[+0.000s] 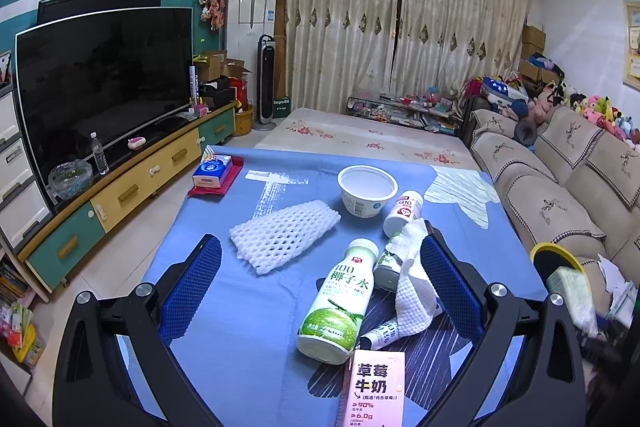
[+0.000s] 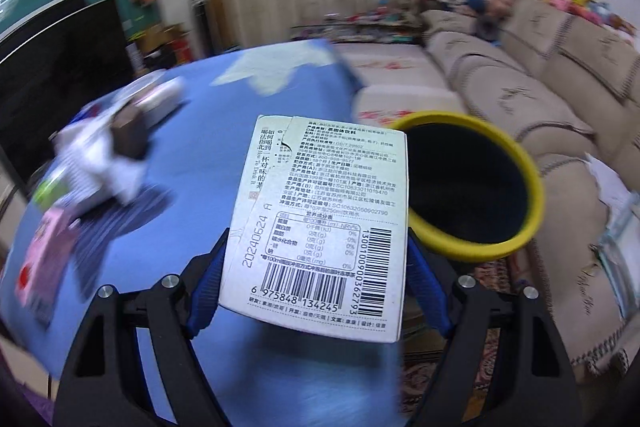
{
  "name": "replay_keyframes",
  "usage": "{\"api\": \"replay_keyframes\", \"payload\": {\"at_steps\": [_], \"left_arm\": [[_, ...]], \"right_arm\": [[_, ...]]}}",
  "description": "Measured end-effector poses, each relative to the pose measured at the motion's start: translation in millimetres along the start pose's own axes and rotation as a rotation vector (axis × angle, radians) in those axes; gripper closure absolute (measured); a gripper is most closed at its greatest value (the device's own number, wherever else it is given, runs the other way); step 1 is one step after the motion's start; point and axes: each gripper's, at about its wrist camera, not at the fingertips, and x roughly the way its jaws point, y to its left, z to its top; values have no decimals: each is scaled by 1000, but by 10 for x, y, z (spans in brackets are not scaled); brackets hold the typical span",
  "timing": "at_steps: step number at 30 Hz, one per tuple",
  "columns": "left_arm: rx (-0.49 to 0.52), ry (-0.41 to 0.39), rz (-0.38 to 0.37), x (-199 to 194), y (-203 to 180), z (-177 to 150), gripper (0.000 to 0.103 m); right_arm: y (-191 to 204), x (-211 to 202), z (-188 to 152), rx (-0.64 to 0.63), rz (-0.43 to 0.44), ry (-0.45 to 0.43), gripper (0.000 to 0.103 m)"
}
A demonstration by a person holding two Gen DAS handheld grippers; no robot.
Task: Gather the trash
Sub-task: 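Carry the white box with the right gripper into the bin and release, then grasp the pink strawberry milk carton with the left gripper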
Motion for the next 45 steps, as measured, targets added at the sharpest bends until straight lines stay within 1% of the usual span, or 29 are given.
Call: {"api": "replay_keyframes", "payload": {"at_steps": [3, 8, 11, 15, 18, 20, 25, 27, 35, 38, 42, 45], "left_arm": [[13, 10, 0, 49, -71, -15, 5], [38, 19, -1, 96, -187, -24, 5], [48, 23, -4, 121, -255, -24, 5], [68, 31, -6, 161, -342, -25, 5], [79, 42, -9, 193, -390, -43, 5], [85, 46, -12, 205, -413, -44, 5], [101, 55, -25, 207, -481, -79, 5], [108, 65, -33, 212, -493, -111, 5], [127, 130, -53, 199, -486, -355, 5], [146, 166, -55, 207, -491, -503, 5], [168, 236, -70, 260, -502, -751, 5], [180, 289, -75, 338, -503, -904, 5]], "right_arm": [[-313, 144, 155, 47, -60, -14, 27], [-648, 486, 332, 100, -113, -6, 27], [-813, 712, 418, 121, -140, 10, 27], [-995, 1017, 500, 153, -180, 42, 32], [-1136, 1234, 573, 160, -231, 59, 31], [-1170, 1287, 584, 166, -240, 74, 30], [-1043, 1057, 537, 156, -229, 21, 27], [-982, 961, 496, 151, -221, 14, 25], [-782, 626, 354, 149, -192, -13, 25], [-719, 487, 279, 157, -177, -25, 24], [-655, 322, 158, 163, -155, -29, 23], [-614, 253, 135, 161, -143, -31, 23]]}}
